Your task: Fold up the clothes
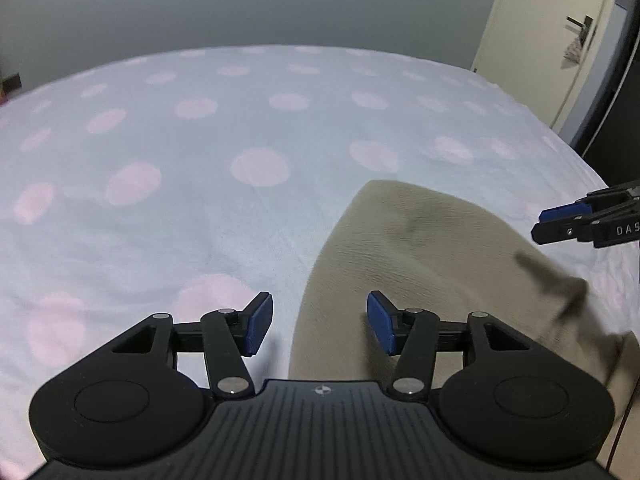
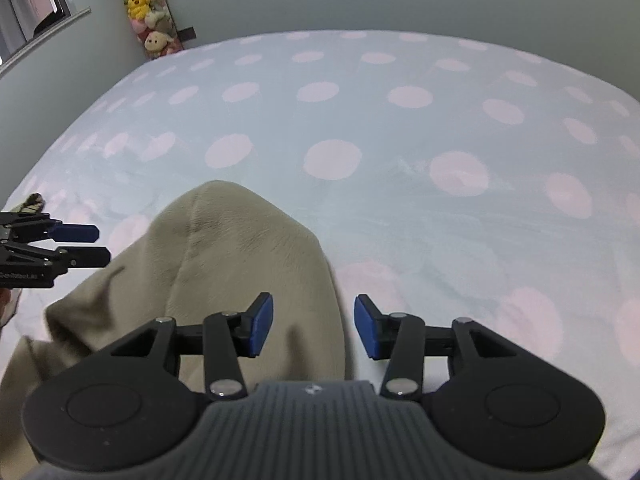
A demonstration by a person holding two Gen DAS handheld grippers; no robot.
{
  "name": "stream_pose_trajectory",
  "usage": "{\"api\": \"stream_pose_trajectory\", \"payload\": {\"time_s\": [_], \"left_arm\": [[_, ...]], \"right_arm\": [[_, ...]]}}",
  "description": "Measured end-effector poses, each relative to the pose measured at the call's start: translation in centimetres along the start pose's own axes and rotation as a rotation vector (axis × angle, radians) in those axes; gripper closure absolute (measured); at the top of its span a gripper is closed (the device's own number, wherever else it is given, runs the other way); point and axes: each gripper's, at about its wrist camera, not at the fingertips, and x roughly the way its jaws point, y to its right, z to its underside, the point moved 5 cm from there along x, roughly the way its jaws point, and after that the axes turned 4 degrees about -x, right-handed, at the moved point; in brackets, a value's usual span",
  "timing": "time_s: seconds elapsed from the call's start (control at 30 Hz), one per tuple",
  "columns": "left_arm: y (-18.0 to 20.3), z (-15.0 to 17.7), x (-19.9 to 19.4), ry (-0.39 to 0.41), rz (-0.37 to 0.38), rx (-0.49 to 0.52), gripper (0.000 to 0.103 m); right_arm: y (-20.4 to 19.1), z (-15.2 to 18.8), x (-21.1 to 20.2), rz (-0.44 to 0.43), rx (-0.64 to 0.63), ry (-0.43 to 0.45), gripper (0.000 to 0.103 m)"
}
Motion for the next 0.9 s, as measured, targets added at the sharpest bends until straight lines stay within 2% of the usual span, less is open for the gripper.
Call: {"api": "stream_pose_trajectory", "payload": {"time_s": [0.13,0.37,0.4,0.43,0.47,0.5,0.53,0.7,0.9], "left_arm": [[-0.2,0.4,2.4,-0.023,0.015,-0.016,0.052],[0.4,1.2,3.8,-0.069,0.003,-0.003,0.055],[0.5,1.3,3.9,-0.076,0.0,0.003,0.067],[0.6,1.3,3.9,-0.083,-0.002,0.009,0.079],[0.7,1.3,3.8,-0.087,-0.007,0.01,0.084],[0.9,1.2,3.4,-0.084,-0.009,0.017,0.095],[1.0,1.1,3.0,-0.079,-0.01,0.025,0.097],[2.0,0.9,-0.9,-0.011,0.003,0.044,0.098],[3.7,2.1,-9.3,0.081,0.058,0.084,0.098]], "right_arm": [[0.1,-0.5,3.1,-0.023,0.022,-0.019,0.055],[-0.4,0.9,6.6,-0.01,0.017,-0.098,0.069],[-0.5,1.0,6.6,-0.005,0.013,-0.094,0.072],[-0.7,0.9,6.4,-0.003,0.009,-0.089,0.079],[-0.9,0.9,6.1,0.001,-0.001,-0.078,0.082],[-1.1,0.7,5.6,0.007,-0.015,-0.062,0.087],[-1.4,0.6,5.0,0.007,-0.03,-0.042,0.089],[-2.7,0.0,0.0,0.001,-0.109,0.063,0.09],[-4.2,2.1,-7.4,-0.04,-0.167,0.167,0.09]]}}
